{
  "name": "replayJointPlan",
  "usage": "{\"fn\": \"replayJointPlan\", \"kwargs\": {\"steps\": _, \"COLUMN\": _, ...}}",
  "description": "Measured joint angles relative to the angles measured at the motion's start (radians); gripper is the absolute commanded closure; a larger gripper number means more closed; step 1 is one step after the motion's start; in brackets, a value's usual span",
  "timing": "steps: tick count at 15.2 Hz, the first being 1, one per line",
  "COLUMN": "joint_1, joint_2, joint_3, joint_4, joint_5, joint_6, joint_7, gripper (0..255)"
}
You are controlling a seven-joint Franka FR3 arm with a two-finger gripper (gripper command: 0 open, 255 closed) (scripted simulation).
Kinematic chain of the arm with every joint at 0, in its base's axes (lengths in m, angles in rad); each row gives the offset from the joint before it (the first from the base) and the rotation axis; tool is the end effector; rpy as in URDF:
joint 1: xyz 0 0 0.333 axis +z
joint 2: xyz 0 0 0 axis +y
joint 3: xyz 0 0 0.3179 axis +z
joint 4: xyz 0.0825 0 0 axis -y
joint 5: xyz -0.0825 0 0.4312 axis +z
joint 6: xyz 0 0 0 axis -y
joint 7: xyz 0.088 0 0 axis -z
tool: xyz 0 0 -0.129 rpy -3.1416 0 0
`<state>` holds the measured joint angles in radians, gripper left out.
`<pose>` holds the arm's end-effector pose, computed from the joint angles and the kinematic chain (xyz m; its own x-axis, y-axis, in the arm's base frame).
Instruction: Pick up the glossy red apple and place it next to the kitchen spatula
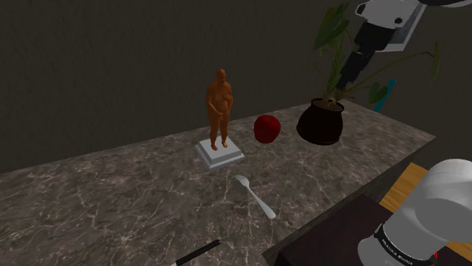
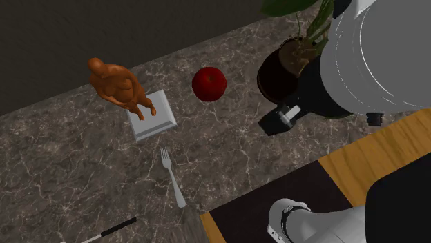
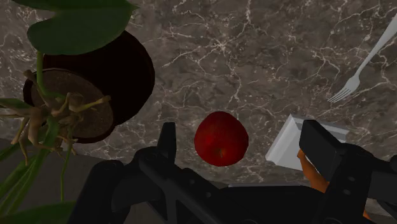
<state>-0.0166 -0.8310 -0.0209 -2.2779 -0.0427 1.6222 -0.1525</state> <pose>0.3472 -0.0206 0.6317 0.9783 0.1214 0.1681 0.1140 -0.9921 0.0531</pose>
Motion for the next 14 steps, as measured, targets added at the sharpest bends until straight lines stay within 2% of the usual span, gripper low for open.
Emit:
{"fn": "replayJointPlan", "kwargs": {"steps": 3, "joint_1": 0.004, "joint_2": 0.009, "joint_3": -0.003, "joint_4": -0.033, "joint_5": 0.003, "joint_6": 0.054, "joint_7": -0.004, "gripper": 0}}
{"fn": "replayJointPlan", "kwargs": {"steps": 8, "joint_1": 0.021, "joint_2": 0.064, "joint_3": -0.016, "joint_4": -0.134, "joint_5": 0.013, "joint_6": 0.268, "joint_7": -0.024, "gripper": 0}}
{"fn": "replayJointPlan", "kwargs": {"steps": 14, "joint_1": 0.047, "joint_2": 0.202, "joint_3": -0.032, "joint_4": -0.202, "joint_5": 0.033, "joint_6": 0.545, "joint_7": -0.057, "gripper": 0}}
